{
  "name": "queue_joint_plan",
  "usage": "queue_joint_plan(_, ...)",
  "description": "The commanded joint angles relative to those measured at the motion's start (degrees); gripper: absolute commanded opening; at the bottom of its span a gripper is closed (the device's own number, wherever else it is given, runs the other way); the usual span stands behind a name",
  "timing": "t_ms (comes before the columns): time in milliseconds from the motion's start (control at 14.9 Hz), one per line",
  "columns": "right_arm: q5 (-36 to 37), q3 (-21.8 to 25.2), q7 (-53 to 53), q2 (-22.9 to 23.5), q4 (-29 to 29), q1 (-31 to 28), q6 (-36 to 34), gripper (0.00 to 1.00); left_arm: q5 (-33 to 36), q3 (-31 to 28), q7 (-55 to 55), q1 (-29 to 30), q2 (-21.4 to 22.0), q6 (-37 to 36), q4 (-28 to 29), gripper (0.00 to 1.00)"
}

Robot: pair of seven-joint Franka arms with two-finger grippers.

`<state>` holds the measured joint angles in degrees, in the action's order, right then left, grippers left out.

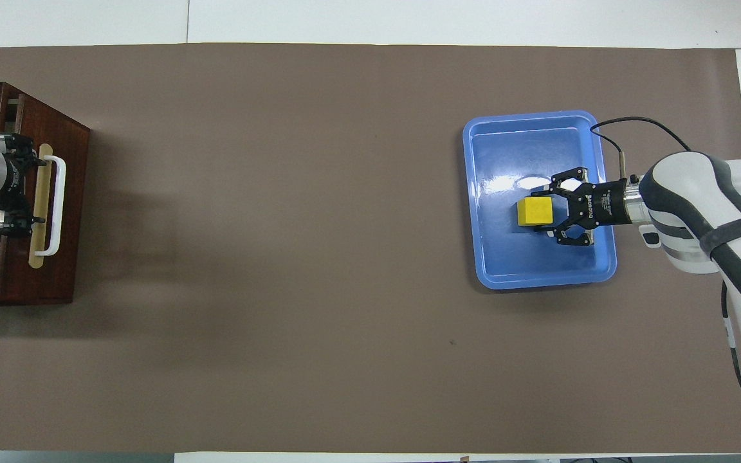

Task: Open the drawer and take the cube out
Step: 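Carry the cube into the blue tray with the right gripper and release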

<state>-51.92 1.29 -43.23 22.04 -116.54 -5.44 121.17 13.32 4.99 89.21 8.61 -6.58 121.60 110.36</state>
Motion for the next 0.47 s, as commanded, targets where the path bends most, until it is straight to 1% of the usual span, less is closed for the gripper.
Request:
queue_joint_plan(0,1.30,-0.06,0.78,-1.65,-1.24,-0.10,0.22,1.00,1.45,0.37,-3.94,2.89,0.43,1.09,1.09,1.00)
queue_joint_plan(201,4.10,0.02,-0.88,-1.65,2.26,-0.53,-4.35,1.00,1.36,0.46,-5.45,2.56,0.52,0.74,1.09,1.00)
queue_joint_plan(402,10.68,-0.06,-2.56,-3.14,6.13,-0.10,-7.61,1.00,0.48,0.72,-5.28,1.85,0.43,0.92,0.74,1.00)
